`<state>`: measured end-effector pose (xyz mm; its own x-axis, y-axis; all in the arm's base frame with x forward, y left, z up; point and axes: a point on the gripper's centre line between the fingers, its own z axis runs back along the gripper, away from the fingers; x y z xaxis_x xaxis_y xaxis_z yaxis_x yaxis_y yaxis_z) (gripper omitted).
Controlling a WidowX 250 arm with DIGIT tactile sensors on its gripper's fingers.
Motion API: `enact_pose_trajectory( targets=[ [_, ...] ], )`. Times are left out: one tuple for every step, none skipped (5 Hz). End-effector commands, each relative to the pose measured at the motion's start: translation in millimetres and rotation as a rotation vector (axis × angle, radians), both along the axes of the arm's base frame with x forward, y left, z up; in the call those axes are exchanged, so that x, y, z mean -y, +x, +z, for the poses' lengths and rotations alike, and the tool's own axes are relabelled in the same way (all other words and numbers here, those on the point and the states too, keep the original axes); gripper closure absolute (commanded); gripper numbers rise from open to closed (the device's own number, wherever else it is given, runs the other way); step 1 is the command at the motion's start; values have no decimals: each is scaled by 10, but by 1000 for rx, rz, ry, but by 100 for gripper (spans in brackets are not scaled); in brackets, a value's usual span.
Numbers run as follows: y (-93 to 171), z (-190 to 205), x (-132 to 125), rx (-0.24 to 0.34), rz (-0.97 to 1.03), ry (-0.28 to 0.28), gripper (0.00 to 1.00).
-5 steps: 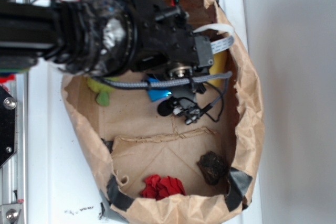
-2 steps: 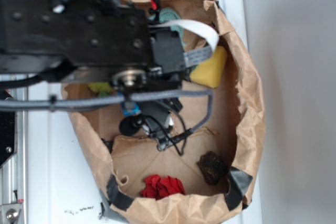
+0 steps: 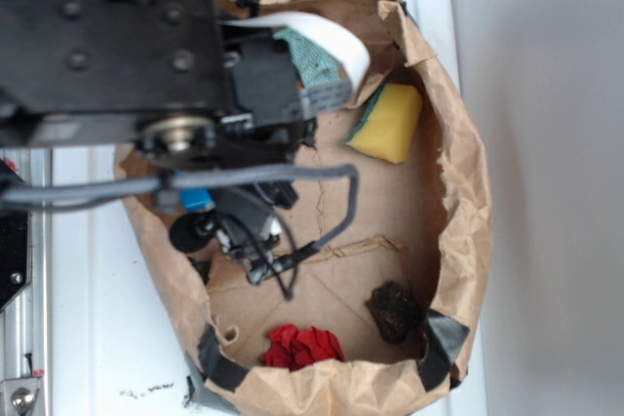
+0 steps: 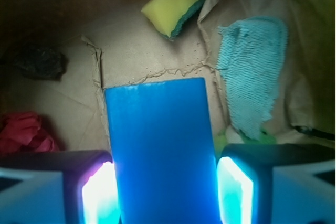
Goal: Grab the blue block.
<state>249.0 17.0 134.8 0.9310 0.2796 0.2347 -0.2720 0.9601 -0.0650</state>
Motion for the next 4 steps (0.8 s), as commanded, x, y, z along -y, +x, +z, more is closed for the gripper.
enact_pose_trajectory(
  targets=[
    [46,351,27,43,-85,62,100],
    [177,467,54,46,-177,63,100],
    [432,488,14,-1,-198,114,100],
    [491,468,-46,65,-219,96,100]
  ],
)
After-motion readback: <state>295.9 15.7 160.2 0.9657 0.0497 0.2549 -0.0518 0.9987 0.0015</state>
